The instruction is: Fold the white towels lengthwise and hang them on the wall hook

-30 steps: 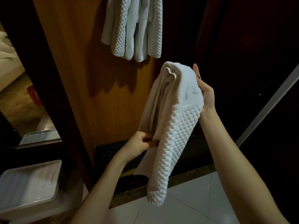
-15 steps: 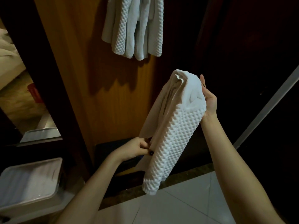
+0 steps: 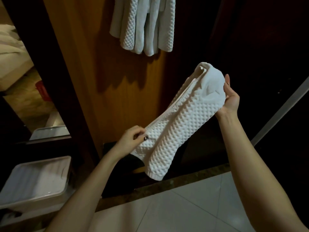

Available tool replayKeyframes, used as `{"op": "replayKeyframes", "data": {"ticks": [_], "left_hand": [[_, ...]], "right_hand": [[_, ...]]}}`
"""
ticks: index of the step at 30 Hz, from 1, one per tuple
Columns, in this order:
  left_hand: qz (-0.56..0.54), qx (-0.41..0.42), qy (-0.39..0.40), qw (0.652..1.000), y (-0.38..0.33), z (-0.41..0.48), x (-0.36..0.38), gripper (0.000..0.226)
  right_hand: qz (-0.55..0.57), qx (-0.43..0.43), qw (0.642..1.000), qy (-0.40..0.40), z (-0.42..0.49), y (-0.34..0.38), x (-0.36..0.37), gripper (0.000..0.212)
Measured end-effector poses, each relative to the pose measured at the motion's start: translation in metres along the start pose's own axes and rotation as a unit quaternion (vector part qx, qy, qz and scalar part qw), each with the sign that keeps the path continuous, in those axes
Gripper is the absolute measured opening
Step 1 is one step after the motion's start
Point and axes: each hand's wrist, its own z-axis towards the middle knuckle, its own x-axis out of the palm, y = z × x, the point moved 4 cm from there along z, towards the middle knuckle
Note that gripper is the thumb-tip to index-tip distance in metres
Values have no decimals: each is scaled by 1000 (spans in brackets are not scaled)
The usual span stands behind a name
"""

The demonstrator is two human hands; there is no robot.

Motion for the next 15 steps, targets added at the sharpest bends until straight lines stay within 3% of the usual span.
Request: {"op": "replayKeyframes", "data": {"ticks": [2,5,9,10,13,15], "left_hand": [[-43,13,-11,999,-3,-1,-9,42],[5,68,-29,997,-8,-2,-20,39],[76,-39,-19,996,1,-1,-7,15],[104,-77,-4,992,3,-1,1,21],[142,-129,30,981,4,-2,25,71],[144,-161,13,976,2,-3,36,82]], "right_hand": [[-13,-13,1000,-20,0,0,-1,38],[-55,-50,996,-40,-3,-1,5,43],[-153,-86,984,-28,-12,-9,22,44],[-175,-87,980,-30,-14,-13,25,43],[-215,-92,972,-33,-17,-22,35,39],[-222,-102,969,-28,-19,-25,41,41]]}}
